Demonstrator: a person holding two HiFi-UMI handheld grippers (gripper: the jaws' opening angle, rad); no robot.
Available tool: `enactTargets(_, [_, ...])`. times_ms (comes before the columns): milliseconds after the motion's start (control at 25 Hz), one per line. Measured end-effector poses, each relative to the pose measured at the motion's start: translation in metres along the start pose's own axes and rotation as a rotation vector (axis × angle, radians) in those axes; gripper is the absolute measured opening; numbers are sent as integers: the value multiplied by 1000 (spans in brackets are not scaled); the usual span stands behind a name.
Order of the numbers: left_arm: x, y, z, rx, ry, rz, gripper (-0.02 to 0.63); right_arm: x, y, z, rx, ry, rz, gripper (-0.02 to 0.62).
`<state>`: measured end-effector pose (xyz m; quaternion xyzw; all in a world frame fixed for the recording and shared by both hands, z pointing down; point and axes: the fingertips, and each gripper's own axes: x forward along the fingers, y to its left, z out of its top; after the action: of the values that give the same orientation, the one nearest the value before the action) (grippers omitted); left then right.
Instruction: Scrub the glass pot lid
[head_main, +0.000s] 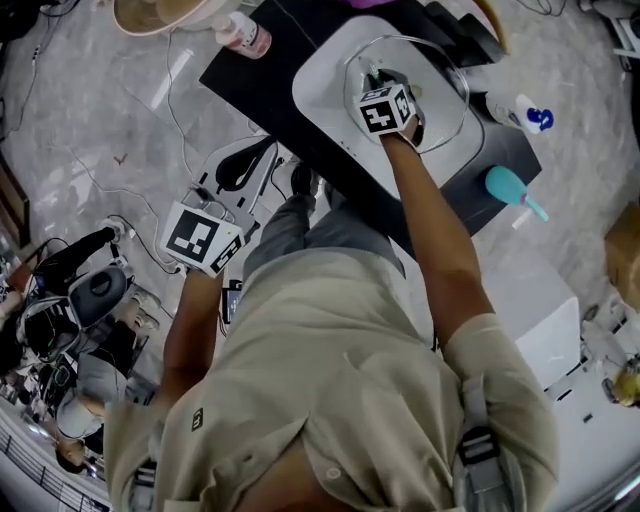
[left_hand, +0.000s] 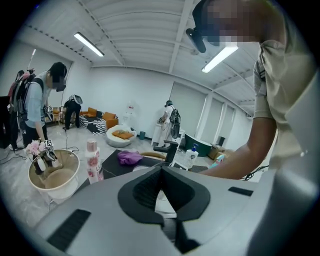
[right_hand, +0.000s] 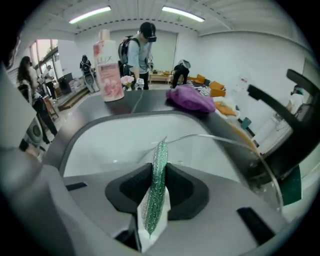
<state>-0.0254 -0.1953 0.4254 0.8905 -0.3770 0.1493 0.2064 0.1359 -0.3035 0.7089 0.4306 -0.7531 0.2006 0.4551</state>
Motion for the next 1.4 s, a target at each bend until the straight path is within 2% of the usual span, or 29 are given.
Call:
enactTargets(160, [9, 2, 2, 0, 6, -19, 14, 5, 52, -31, 5, 57, 84, 94])
enactTargets(280, [18, 1, 7, 5, 4, -41, 14, -12, 51, -62, 17, 89, 87, 95])
enactTargets(400, [24, -3, 9, 6, -2, -58, 14, -36, 9, -98, 82, 112, 20, 97])
enactTargets(520, [27, -5, 7, 1, -2, -67, 14, -68, -63, -120, 187, 96, -123, 98])
enactTargets(680, [27, -5, 1, -6, 3, -65, 14, -96, -139, -99, 247, 13, -270, 100])
enactTargets(800, [23, -6, -2, -12, 11, -59, 14, -88, -150, -64, 223, -49, -290, 100])
enactTargets(1000, [21, -7, -2, -18, 12, -53, 14, -40, -116, 4, 145, -104, -203, 101])
enactTargets(1080, [20, -8, -3, -21, 12, -50, 14, -19, -89, 16, 113, -86, -152, 101])
enactTargets(1240, [18, -9, -5, -29, 9, -46, 14, 8, -17, 4, 12, 4, -37, 101])
enactTargets(1400, [17, -14, -8, -33, 6, -60, 14, 5, 35, -45, -45, 86, 45, 101])
